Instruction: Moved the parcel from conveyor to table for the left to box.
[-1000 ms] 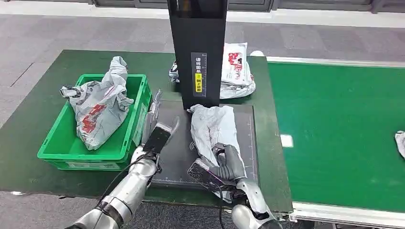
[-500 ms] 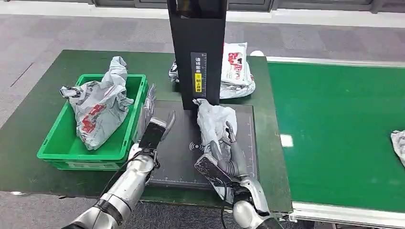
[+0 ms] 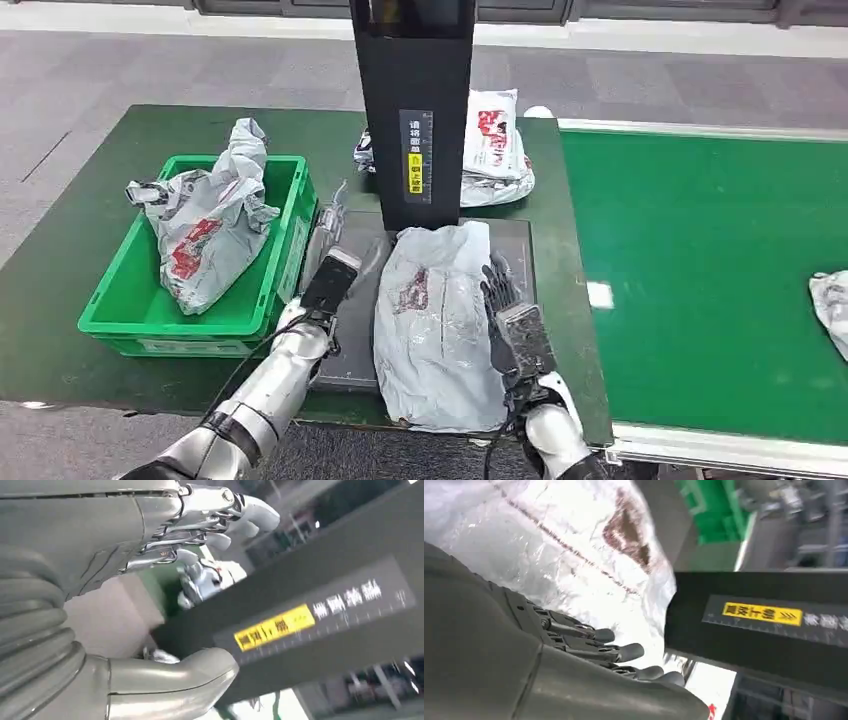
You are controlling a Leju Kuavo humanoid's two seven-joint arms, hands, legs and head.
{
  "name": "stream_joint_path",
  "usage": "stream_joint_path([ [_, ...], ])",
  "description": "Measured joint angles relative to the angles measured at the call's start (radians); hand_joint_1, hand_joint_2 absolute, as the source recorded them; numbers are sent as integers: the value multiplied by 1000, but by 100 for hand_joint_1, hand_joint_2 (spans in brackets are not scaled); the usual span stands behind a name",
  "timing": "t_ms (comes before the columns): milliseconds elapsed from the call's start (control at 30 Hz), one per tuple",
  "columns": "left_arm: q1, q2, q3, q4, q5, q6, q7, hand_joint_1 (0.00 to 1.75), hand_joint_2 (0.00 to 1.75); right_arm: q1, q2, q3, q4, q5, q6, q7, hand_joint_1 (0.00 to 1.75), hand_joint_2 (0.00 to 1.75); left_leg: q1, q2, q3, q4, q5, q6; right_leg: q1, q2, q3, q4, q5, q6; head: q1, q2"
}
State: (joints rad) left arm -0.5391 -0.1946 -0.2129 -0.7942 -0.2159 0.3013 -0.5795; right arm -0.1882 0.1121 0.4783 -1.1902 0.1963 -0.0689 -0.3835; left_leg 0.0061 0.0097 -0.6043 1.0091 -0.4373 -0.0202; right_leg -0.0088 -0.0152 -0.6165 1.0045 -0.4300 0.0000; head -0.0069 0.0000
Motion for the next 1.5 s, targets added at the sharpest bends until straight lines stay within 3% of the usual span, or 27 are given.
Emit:
stream_joint_path([
  [167, -11, -2, -31, 30, -15, -56, -10, 0, 175, -15, -7, -66, 45, -154, 95, -67, 0, 0, -1, 0, 0, 0, 0, 0, 0, 0, 0, 0, 0, 0, 0, 0],
  [300, -13, 2, -86, 56, -137, -77, 60, 0, 175, -56, -8, -106, 76, -122, -59, -119, 0, 0, -1, 0, 0, 0, 0, 0, 0, 0, 0, 0, 0, 0, 0, 0],
  [333, -14, 3, -104, 68, -176, -77, 85, 0, 175, -64, -8, -114, 76, -108, -111, -119, 0, 175, -1, 0, 0, 0, 0, 0, 0, 0, 0, 0, 0, 0, 0, 0],
  [567, -35, 6, -213, 163, -353, -78, 187, 0, 175, -63, -18, -155, 22, -59, -293, -104, 0, 175, -2, 0, 0, 0, 0, 0, 0, 0, 0, 0, 0, 0, 0, 0],
  [733, -42, 4, -259, 204, -385, -79, 204, 0, 175, -54, -31, -174, -22, -56, -314, -102, 0, 175, -2, 2, 0, 0, 0, 0, 0, 1, 0, 0, 0, 0, 0, 0],
  [867, -59, 4, -312, 249, -518, -121, 293, 0, 175, -43, -39, -187, -52, -1, -430, -81, 0, 175, -2, 1, 0, 0, 0, 0, -1, 1, 0, 0, 0, 0, 0, 0],
  [900, -60, 3, -329, 262, -561, -129, 320, 175, 175, -38, -41, -191, -63, 32, -467, -75, 0, 175, -2, 1, 0, 0, 0, 0, -1, 1, 0, 0, 0, 0, 0, 0],
  [1000, -72, -1, -369, 291, -644, -147, 369, 175, 175, -21, -48, -198, -95, 146, -548, -58, 0, 175, -2, 0, 2, 0, -1, 0, -1, 0, 3, 0, 0, 0, 0, 0],
  [1400, -75, -2, -380, 299, -659, -155, 375, 175, 175, -17, -48, -198, -101, 168, -557, -55, 0, 175, -2, -1, 3, 0, -1, 1, -1, -1, 5, 0, -1, 1, 0, 0],
  [1500, -94, -8, -422, 330, -711, -166, 390, 175, 175, -4, -45, -198, -118, 239, -570, -28, 0, 175, -2, -1, 12, -1, -7, 4, -2, -1, 16, -1, -7, 3, 0, 0],
])
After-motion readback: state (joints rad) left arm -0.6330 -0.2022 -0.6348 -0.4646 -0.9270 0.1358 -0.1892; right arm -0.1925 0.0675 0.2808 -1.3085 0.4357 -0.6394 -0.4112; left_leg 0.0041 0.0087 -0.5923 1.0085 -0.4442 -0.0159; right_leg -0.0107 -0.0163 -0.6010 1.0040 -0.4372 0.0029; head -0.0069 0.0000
